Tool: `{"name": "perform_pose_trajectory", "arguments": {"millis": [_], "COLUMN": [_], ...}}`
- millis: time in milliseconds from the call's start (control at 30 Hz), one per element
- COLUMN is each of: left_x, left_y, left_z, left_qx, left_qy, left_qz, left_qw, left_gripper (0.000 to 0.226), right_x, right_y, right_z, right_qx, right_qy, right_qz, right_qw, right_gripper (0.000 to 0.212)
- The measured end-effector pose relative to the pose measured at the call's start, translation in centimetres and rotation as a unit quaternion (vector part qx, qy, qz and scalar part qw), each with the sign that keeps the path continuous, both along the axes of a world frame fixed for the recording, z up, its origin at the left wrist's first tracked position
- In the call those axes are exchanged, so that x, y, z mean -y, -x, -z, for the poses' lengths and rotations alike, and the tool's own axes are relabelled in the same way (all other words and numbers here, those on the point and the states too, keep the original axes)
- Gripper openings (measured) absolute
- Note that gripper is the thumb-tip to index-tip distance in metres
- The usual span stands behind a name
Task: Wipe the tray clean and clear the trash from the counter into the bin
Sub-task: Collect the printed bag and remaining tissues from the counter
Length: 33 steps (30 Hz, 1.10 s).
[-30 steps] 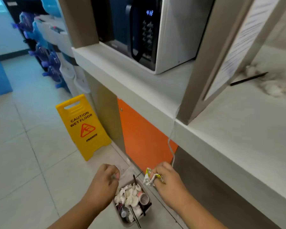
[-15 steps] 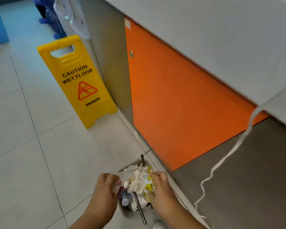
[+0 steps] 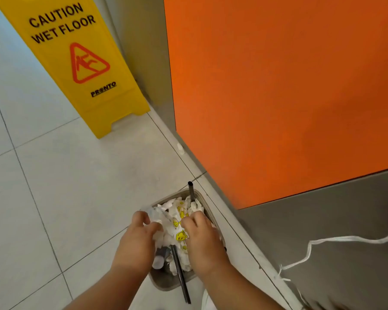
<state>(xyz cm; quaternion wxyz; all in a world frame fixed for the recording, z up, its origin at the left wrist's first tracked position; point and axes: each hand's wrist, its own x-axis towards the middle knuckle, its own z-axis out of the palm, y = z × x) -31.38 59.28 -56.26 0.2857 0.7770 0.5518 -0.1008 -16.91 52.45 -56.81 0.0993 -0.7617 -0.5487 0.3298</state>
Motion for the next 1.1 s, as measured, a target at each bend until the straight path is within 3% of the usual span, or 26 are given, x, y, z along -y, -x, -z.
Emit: {"name": "perform_pose_trajectory", "arguments": {"millis": [133,300,467,600,767,1100], "left_x": [1.0,0.2,-0.4,-0.2,-0.2,-0.8], "left_y": [-0.7,1.2,0.9,0.4,1.3,-0.3], "left_z": [0.1,1.6,1.5,0.9,-0.4,-9.3], "left_qx": [-0.059,-0.155,-0.263,-0.225,-0.146,-0.041], "left_qy": [0.038,0.024,0.053,0.066,0.098,0.059], "left_qz": [0.056,0.142,0.198,0.173,0.117,0.104], "left_qw": [0.996,0.977,0.943,0.957,0.978,0.992], "left_gripper": [0.043,0.057,0.064,0.057,0.059,0.044], "right_x": [0.4,0.6,-0.8,-1.3,-0.6,1.3], "right_y": [0.5,2.5,3.1,2.3,0.9,-2.4], "right_z": [1.7,2.9,3.3,1.7,-1.4,-10.8], "right_qx": [-0.048,0.045,0.088,0.058,0.066,0.047], "right_qy": [0.068,0.145,0.206,0.198,0.171,0.067], "right_qz": [-0.043,-0.124,-0.144,-0.108,-0.124,-0.07], "right_qw": [0.996,0.981,0.964,0.973,0.975,0.994], "right_gripper": [0.04,0.057,0.048,0.04,0.048,0.043]}}
